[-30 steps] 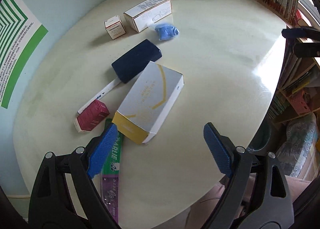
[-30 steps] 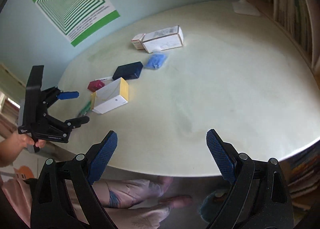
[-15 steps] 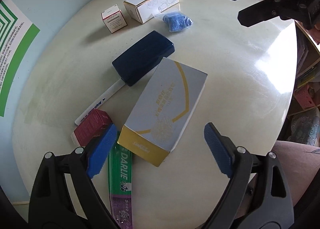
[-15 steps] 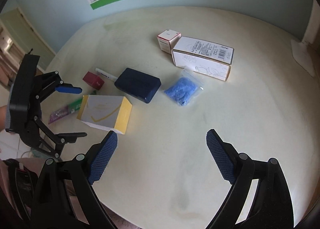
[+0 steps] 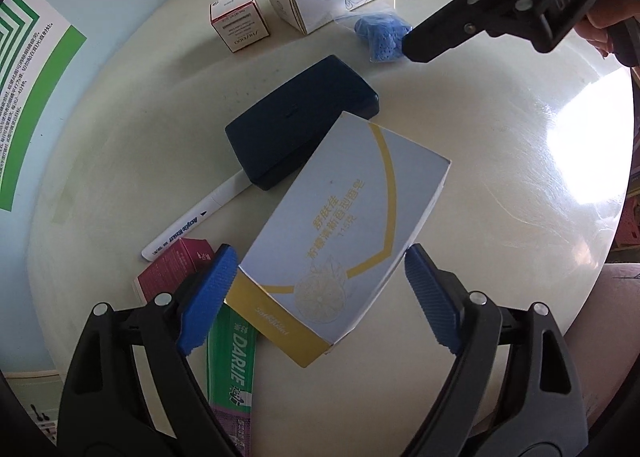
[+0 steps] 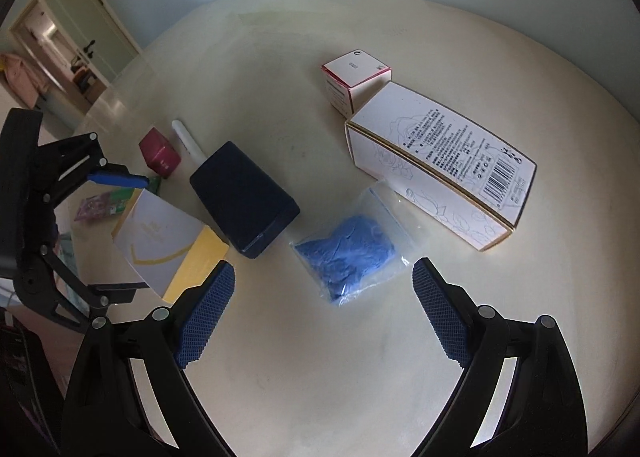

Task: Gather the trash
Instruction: 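Grasp the white-and-yellow box with the left tool while the right tool grasps the blue glove bag, then carry the box and glove bag over the wastebasket with both tools, then open both tools to drop the box and glove bag into the wastebasket, then return both tools to the table, then grasp the green DARLIE toothbrush pack with the left tool while the right tool grasps the blue sponge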

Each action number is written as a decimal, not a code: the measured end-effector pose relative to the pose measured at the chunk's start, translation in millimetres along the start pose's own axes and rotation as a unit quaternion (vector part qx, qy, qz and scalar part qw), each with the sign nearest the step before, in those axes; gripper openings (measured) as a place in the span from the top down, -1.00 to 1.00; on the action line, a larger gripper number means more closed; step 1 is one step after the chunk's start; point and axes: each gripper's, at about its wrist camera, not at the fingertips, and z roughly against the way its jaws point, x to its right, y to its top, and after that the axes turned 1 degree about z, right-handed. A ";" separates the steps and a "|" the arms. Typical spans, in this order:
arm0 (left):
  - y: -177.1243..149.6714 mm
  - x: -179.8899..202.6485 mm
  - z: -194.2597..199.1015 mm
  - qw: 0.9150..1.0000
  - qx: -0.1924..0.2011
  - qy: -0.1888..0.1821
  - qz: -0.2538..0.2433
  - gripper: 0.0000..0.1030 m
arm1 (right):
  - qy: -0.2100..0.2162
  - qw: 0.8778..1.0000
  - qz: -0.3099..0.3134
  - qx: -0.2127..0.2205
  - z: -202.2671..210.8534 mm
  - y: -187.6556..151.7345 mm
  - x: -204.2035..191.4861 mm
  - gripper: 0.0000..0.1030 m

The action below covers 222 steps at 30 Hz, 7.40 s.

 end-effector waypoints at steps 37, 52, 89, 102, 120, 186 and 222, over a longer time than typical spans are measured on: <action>4.5 -2.7 37.4 0.997 0.059 -0.016 -0.050 -0.20 | -0.054 0.998 -0.034 0.027 35.6 -27.0 -19.8 0.03; 35.2 15.0 57.2 0.991 0.092 -0.054 -0.083 -0.15 | -0.092 0.980 -0.159 0.074 100.1 -110.9 -18.8 0.03; -43.0 301.9 121.8 0.896 0.114 -0.183 -0.388 -0.14 | -0.214 0.833 -0.490 0.141 202.7 -461.0 -198.0 0.03; -102.7 412.9 69.9 0.878 0.029 -0.179 -0.443 -0.15 | -0.155 0.784 -0.583 0.144 154.2 -592.1 -223.6 0.03; -119.9 496.1 -50.8 0.866 -0.045 -0.155 -0.473 -0.31 | -0.071 0.686 -0.698 0.195 41.1 -694.5 -183.8 -0.07; -96.6 139.5 117.6 0.986 0.089 -0.047 -0.132 -0.86 | -0.078 0.915 -0.356 0.172 196.1 -372.5 -156.7 -0.73; -128.1 -90.7 27.6 0.996 0.009 0.024 0.085 -0.84 | 0.006 0.999 0.030 0.026 54.1 7.6 -122.4 -0.73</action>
